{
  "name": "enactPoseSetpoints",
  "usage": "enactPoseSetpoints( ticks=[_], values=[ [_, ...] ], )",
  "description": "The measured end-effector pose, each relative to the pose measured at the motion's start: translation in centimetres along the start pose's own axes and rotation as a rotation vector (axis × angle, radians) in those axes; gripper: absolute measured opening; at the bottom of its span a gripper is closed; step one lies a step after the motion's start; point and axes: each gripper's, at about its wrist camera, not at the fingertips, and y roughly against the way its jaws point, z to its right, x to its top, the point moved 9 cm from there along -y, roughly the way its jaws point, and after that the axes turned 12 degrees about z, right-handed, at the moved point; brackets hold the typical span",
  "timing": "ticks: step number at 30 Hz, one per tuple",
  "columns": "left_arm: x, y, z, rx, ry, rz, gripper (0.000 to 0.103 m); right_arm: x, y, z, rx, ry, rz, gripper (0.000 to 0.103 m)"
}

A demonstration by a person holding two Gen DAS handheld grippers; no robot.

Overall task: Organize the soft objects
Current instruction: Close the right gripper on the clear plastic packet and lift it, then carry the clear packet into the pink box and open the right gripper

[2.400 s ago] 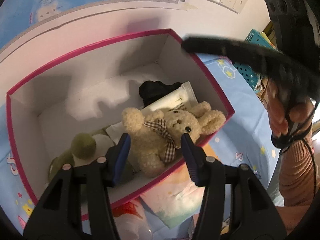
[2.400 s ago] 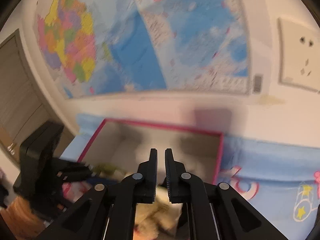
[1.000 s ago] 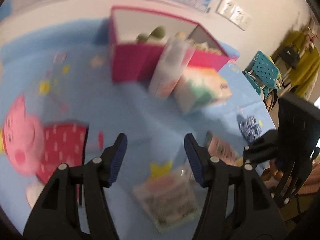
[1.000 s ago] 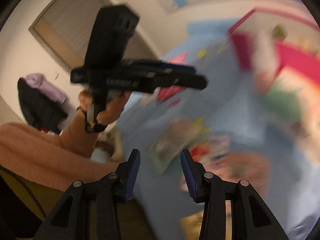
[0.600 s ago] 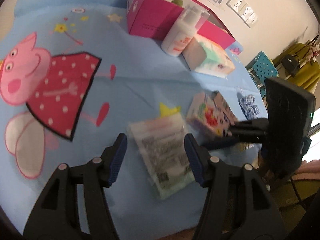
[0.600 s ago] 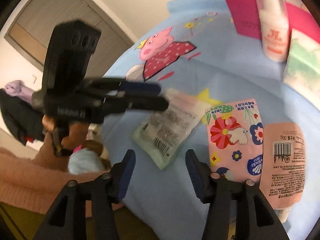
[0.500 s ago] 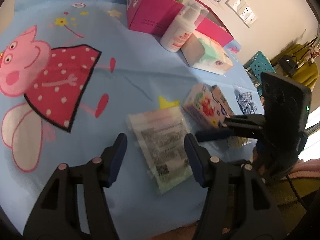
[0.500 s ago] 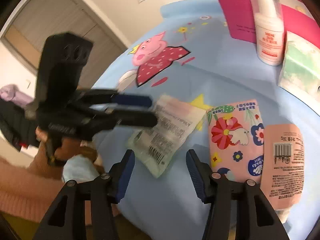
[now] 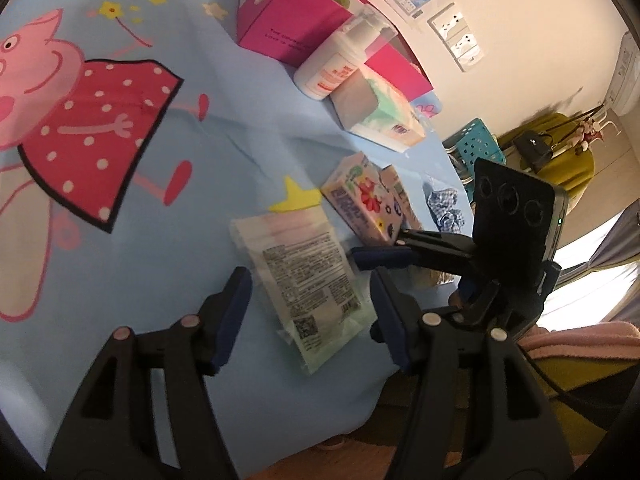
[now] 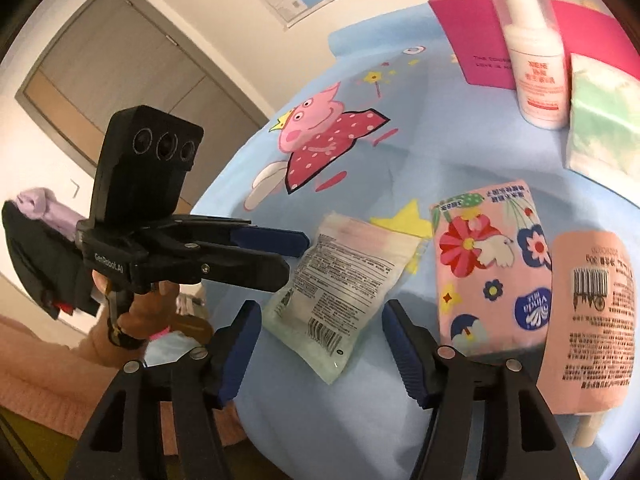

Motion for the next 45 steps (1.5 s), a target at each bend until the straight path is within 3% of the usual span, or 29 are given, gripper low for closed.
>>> enactPoseSetpoints(
  ticks=[3,10,12,13,14,19,23,33,40,45],
  values=[
    [-0.6,-0.1,0.7,-0.051,-0.001,-0.019,0.064,-0.3,-0.2,-0.4,0.068,-0.049,-0.003,0.059],
    [-0.6,0.6,-0.2,-0.018,-0.011,0.004,0.064,-0.5,-0.4,-1.0,0.062,-0.030,0.002,0.057],
    [-0.5,0.7,-0.6,-0.022,0.006,0.012,0.064,-0.4,-0.4,-0.5,0.048,-0.050,0.004,0.050],
    [-0.4,0.7,-0.8,-0.024,0.011,0.011,0.064,-0.4,-0.2,-0.1,0.031,-0.056,0.008,0.040],
    [-0.3,0.7,-0.9,-0.027,0.013,0.013,0.064,-0.5,-0.1,0.2,0.012,-0.054,0.006,0.022],
    [0.0,0.6,-0.7,-0.006,-0.012,0.000,0.064,0.4,1.3,-0.1,0.032,-0.041,0.037,0.015],
    [1.3,0.8,1.1,-0.048,-0.058,0.015,0.064,3.1,3.4,-0.8,0.027,0.007,0.104,0.011],
    [8.1,0.2,6.7,-0.124,-0.251,0.073,0.065,11.5,7.8,0.5,0.002,0.045,0.265,0.011],
    [16.7,-1.6,9.9,-0.073,-0.346,0.163,0.065,19.3,9.6,2.2,-0.039,0.101,0.378,0.011],
    [22.1,-3.5,9.4,-0.035,-0.327,0.190,0.065,23.9,9.1,4.9,-0.050,0.079,0.413,0.011]
  ],
)
